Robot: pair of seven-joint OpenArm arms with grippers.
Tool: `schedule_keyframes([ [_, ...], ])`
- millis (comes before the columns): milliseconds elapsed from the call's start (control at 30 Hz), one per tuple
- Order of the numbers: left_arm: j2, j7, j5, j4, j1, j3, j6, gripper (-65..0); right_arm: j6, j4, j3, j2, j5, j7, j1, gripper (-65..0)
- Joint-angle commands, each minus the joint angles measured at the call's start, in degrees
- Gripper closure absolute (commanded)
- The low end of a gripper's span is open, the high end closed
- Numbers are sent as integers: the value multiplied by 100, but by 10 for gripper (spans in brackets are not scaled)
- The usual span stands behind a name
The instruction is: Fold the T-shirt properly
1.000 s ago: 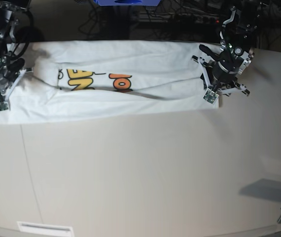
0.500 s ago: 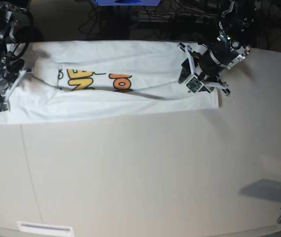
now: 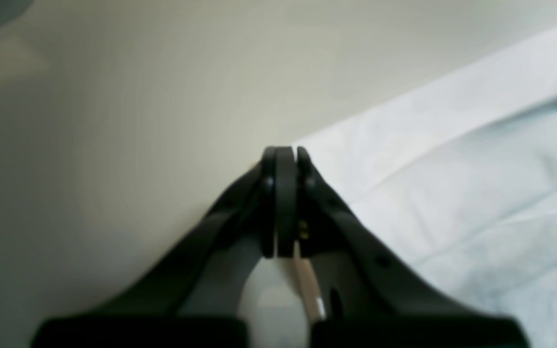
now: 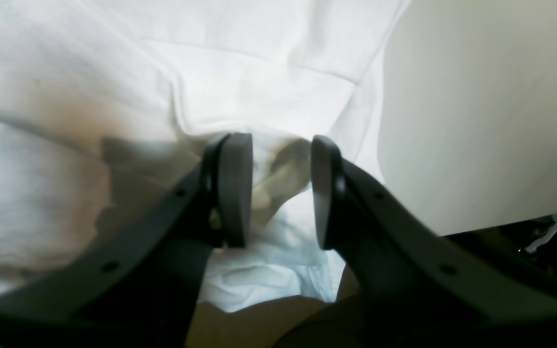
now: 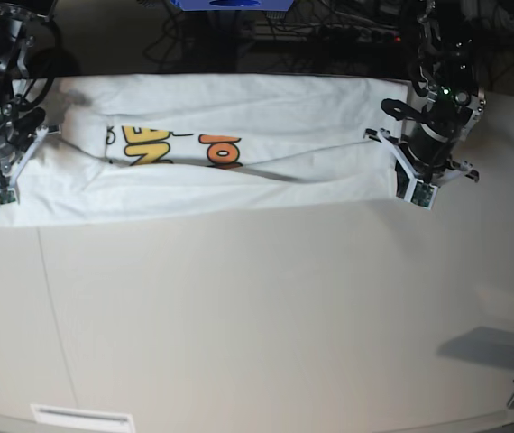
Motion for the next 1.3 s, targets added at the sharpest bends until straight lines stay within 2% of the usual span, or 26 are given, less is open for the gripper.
schedule_keyframes([
  [0, -73, -165, -72, 92, -64, -38, -27, 0, -6, 95, 18, 74, -23, 88, 46, -199],
  [100, -134, -165, -72, 136, -46, -47, -27, 0, 152, 139, -167, 65, 4, 440, 11, -197],
  [300, -345, -165, 77, 65, 77, -161, -9, 0, 996, 245, -1037, 109, -23, 1574, -200, -197],
  [433, -451, -183, 833, 83, 235, -293, -36, 0, 1040, 262, -1556, 127, -23, 1987, -191, -197],
  [567, -521, -192, 1545, 197, 587, -284, -36, 0, 1040, 368, -2259, 311, -23, 2321, -94, -197],
  [633, -460, -192, 1914, 250, 807, -293, -18, 0, 1040, 368, -2681, 408, -23, 2277, 55, -197],
  [767, 6, -192, 2433, 268, 1097, -381, -18, 0, 1031, 368, -3314, 426, -23, 2180, 310, -197],
  [900, 481, -201, 2486, 294, 1220, -715, -18, 0, 1031, 368, -3956, 408, -23, 1829, 583, -197],
  [1067, 657, -209, 2477, 294, 1325, -724, -27, 0, 1005, 368, -4782, 382, -23, 1292, 820, -197],
  [1267, 745, -209, 2477, 294, 1308, -724, -27, 0, 416, 368, -5020, 12, -23, 941, 794, -197],
])
